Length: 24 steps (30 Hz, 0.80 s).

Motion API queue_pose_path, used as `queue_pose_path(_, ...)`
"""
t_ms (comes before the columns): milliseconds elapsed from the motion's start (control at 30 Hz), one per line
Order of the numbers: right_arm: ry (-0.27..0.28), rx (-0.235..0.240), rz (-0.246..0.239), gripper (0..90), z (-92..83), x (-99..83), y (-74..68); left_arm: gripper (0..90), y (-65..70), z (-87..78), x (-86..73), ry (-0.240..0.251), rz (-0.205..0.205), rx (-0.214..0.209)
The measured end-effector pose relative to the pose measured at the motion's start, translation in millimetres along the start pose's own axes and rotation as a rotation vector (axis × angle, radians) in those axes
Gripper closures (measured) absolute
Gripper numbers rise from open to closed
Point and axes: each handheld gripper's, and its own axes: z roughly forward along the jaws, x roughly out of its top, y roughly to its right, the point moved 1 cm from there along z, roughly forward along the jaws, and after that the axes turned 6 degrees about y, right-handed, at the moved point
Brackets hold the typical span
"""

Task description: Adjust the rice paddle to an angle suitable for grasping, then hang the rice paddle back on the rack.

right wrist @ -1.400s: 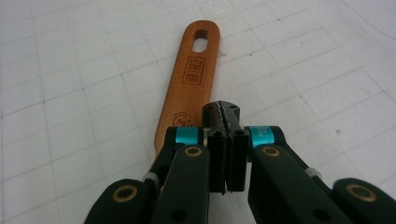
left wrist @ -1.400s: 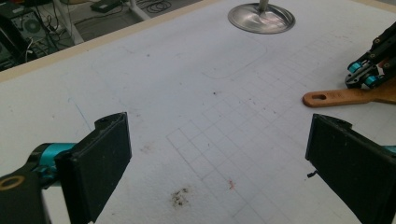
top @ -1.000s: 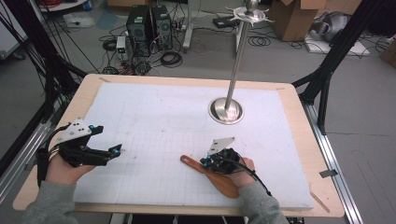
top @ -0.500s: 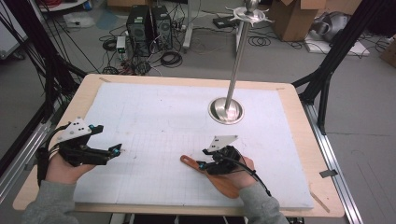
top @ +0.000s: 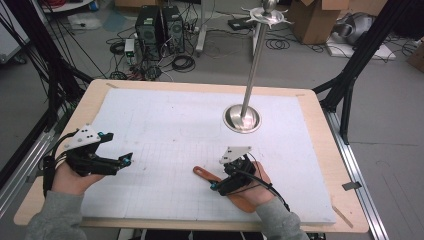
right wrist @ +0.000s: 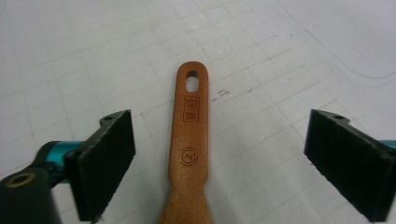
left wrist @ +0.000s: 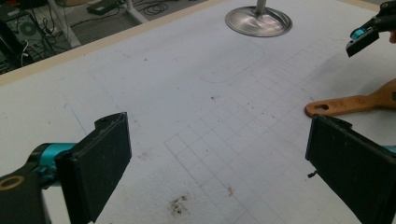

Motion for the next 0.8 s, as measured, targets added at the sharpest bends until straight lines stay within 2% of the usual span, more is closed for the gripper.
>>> queue_pose_path(200,-0.015,0.009,-0.015,2.5,0.1,-1.0,-1.7,7.4,1.4,2.7,0.5,-0.004,0.000,-0.009)
queue_pose_path(467,-0.032,0.026,-0.022,4.4,4.5,0.0,-2.4,7.4,0.4,0.6,-1.1,-0.004,-0.005,0.003)
queue_pose_path(800,-0.082,0.009,-0.020,7.4,16.4,2.5,-4.8,7.4,0.2,-4.5,-2.6,-0.002,-0.002,0.009)
